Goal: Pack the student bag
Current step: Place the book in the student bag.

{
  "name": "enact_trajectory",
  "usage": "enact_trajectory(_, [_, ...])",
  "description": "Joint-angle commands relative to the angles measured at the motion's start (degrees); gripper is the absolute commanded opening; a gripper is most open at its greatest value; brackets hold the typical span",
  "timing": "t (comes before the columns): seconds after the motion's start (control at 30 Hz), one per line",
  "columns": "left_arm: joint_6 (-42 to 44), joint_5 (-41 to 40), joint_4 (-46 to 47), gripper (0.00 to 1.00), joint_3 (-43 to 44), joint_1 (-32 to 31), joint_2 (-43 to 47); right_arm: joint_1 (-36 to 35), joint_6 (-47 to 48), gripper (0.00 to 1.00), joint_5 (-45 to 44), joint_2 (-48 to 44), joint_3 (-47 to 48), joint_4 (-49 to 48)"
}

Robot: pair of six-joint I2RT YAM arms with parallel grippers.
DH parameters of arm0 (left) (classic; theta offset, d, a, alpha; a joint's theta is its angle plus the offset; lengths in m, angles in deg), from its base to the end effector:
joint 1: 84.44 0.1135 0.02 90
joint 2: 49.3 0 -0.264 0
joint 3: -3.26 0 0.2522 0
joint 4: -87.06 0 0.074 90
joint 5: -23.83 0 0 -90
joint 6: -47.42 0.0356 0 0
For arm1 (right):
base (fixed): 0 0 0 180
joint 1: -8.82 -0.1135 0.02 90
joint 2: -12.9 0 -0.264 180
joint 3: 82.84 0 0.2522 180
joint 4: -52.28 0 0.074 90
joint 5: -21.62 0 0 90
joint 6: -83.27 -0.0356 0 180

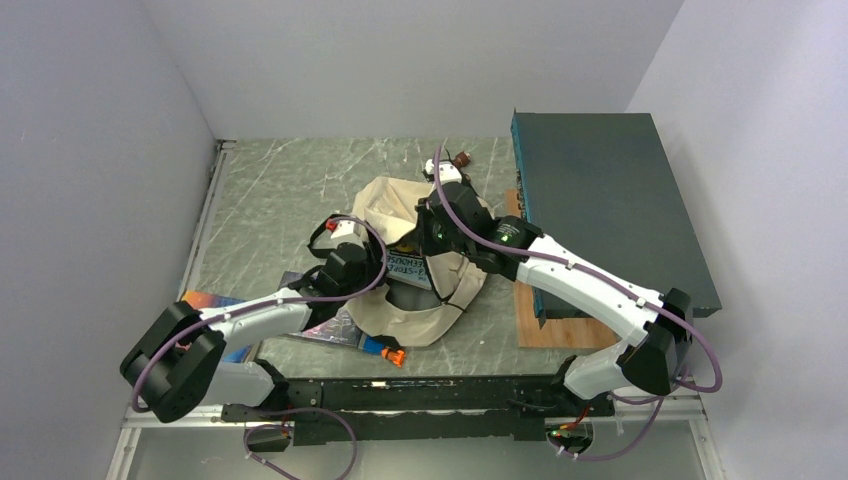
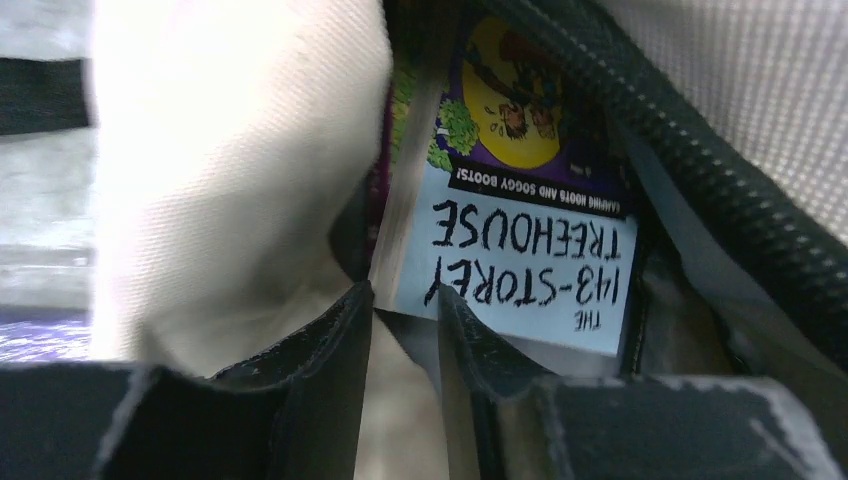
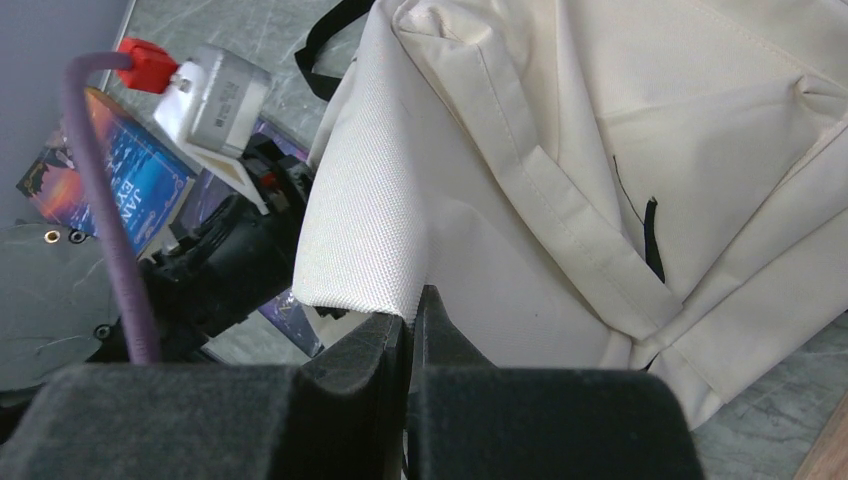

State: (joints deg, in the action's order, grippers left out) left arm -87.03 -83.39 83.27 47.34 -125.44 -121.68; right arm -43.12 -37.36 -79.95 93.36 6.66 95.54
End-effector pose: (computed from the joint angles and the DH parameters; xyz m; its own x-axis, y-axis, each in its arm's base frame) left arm 0.1983 -0.1585 0.1882 -0.5925 -0.3712 -0.7149 0.0314 0.8761 -0.4810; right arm 0.2000 0.2439 0.3522 -0.6392 -0.0068 -0.7690 -0.3991 0.8577 0.3242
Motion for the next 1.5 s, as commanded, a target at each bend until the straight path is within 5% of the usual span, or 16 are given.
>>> enact_trajectory(0.0, [-1.05, 8.56, 9.98, 0.33, 1.45, 0.23, -1.52, 0.11, -0.36, 0.0, 0.1, -1.97, 0.54, -2.36])
enact_trajectory(0.27, [2.78, 16.65, 6.19, 0.39, 2.61, 2.88, 2.56, 0.16, 0.72, 0.0, -1.17, -0.52, -0.33, -2.33])
enact_trajectory(0.47, [2.97, 13.91, -9.29, 0.68, 2.46, 5.71, 14.57, 0.11, 3.14, 0.02, -1.28, 0.77, -0.59, -0.79])
enact_trajectory(0.7, [6.74, 15.88, -40.58, 0.99, 10.89, 10.73, 28.75, -0.62, 10.57, 0.5, -0.85, 2.43, -0.06, 1.25])
enact_trajectory(0.9, [11.36, 9.29, -59.38, 1.0, 19.95, 18.03, 32.82, -6.27, 15.22, 0.74, -5.02, 4.01, 2.78, 0.24])
enact_trajectory(1.07, [12.07, 4.88, -64.35, 1.0, 22.25, 34.02, 32.66, -11.28, 16.65, 0.82, -9.1, 5.29, 5.38, -0.69])
enact_trajectory(1.2, [10.77, 10.12, -63.07, 1.0, 20.21, 51.63, 31.66, -12.47, 16.02, 0.85, -7.54, 4.96, 5.02, -1.72])
enact_trajectory(1.47, [0.71, 4.58, -60.4, 1.0, 12.11, 70.19, 26.51, -12.47, 15.52, 0.87, -4.49, 2.39, 3.04, -2.06])
